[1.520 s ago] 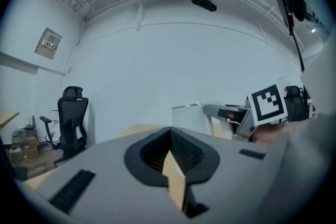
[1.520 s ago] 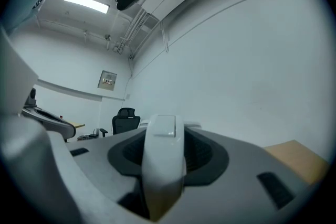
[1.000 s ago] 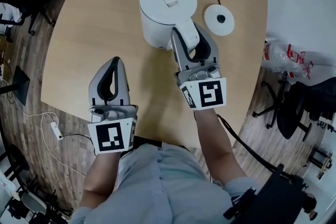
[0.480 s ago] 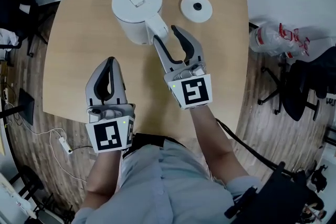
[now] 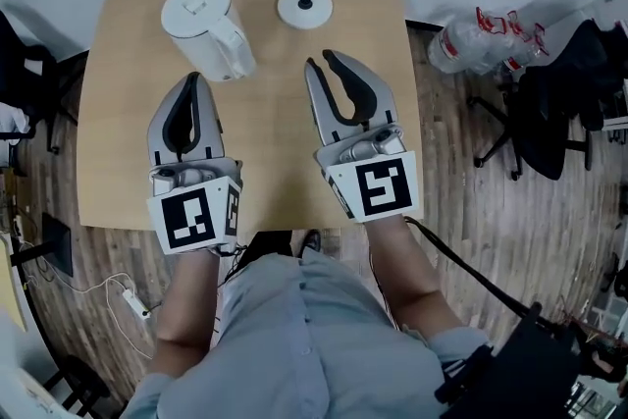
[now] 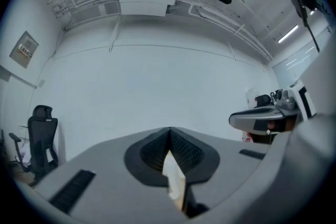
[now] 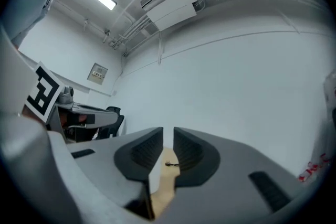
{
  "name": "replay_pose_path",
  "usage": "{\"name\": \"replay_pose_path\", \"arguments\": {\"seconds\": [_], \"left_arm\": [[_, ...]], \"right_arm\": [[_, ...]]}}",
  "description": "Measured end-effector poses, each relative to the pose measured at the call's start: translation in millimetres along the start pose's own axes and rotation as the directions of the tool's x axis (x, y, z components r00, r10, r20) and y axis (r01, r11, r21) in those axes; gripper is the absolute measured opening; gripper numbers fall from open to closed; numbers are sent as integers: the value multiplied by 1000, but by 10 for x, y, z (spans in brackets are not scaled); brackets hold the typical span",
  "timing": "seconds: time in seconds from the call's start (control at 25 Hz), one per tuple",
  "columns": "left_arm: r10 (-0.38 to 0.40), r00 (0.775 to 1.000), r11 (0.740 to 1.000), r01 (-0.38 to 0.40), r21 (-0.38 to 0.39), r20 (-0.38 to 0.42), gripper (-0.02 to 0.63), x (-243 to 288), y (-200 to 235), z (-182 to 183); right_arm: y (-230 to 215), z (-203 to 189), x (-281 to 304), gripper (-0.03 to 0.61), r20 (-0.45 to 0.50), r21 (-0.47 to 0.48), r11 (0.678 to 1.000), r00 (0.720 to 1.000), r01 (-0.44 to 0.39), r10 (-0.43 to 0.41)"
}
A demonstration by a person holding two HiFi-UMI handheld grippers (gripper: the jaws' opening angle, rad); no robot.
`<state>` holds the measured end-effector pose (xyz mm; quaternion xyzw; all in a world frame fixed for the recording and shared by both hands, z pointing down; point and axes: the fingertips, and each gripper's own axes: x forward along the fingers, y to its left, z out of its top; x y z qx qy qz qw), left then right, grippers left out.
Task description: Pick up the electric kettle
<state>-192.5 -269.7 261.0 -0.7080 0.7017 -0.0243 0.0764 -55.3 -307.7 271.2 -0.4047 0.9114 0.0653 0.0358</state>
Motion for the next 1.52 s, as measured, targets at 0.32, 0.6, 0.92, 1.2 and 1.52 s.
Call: {"name": "replay_pose_path", "arguments": {"seconds": [0.32,0.6,0.92,1.2,1.52], "left_arm": [[-96,992,995,94,27,84,0,-93,-523,341],[-139,984,990,136,33,113,0,-152,-709,465],[-152,981,988,148,37,120,0,-176,-716,490],[-155,981,988,153,31,120,0,-137,-683,464],[-160,980,987,158,32,120,0,-128,-696,463]], "right_arm": [[-305,227,-577,5,-13,0,988,988,156,-156],[-319,394,-729,0,38,-28,979,979,201,-200],[-286,481,-724,0,68,-23,978,976,208,-206],[-268,448,-666,0,59,-36,978,977,207,-205],[-273,440,-665,0,56,-38,977,977,210,-207]]}}
